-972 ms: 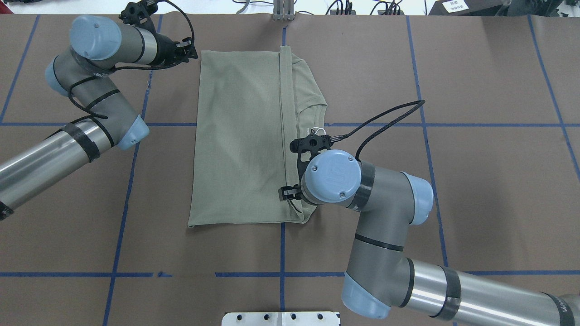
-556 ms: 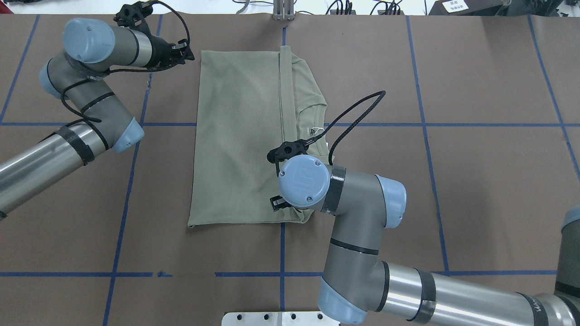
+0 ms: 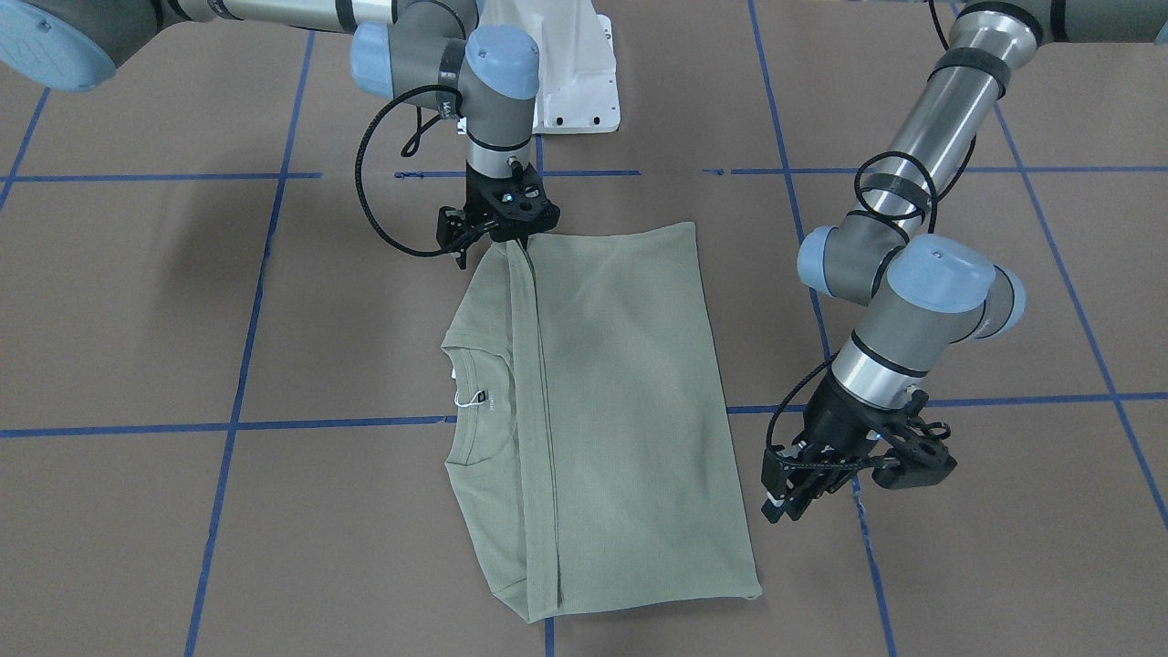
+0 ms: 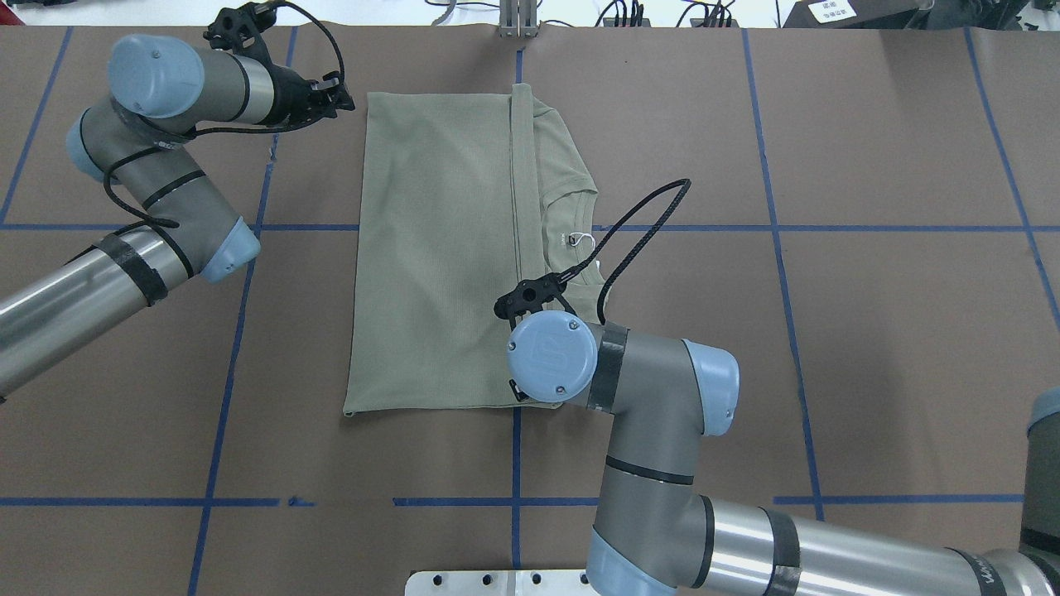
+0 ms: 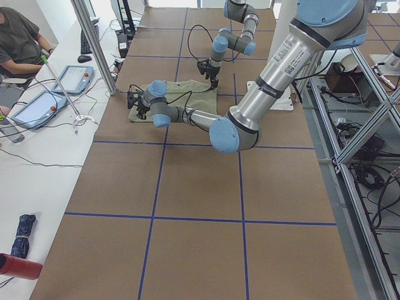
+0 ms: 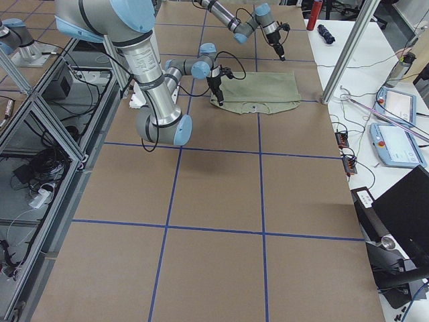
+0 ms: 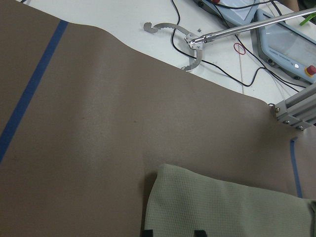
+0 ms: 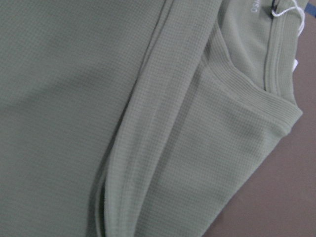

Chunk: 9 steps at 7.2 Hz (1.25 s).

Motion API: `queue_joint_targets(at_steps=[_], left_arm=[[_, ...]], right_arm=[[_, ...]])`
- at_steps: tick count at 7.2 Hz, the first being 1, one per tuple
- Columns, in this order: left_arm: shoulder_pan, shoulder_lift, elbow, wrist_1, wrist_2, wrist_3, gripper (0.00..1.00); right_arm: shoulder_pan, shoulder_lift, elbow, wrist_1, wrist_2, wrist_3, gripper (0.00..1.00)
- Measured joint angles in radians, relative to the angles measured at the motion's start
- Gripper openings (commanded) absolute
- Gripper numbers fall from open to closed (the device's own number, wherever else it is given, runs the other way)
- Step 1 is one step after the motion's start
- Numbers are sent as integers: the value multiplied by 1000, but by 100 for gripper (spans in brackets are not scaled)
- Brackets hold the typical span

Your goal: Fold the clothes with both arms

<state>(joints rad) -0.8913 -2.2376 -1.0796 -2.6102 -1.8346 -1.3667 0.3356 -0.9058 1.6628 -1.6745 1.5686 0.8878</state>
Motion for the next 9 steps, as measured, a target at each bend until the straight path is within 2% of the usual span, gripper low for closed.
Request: queue_joint_targets(at_steps=[1,3,4,6,9], left_arm=[[1,3,-2,1,0,0,40],[1,3,-12,4,0,-2,40],[1,4,-19,5,0,-4,40],[1,11,-33,6,0,-5,40],[0,49,-84,6,-48,-6,40]], right_arm=[[23,-53,44,1,-1,-46,100],[43,-214,193,3,-5,-104,100],[37,-245,230,2,-10,-102,100],[33,-191,209,2,-15,-90,100],[57,16,29,20,-15,-38,100]])
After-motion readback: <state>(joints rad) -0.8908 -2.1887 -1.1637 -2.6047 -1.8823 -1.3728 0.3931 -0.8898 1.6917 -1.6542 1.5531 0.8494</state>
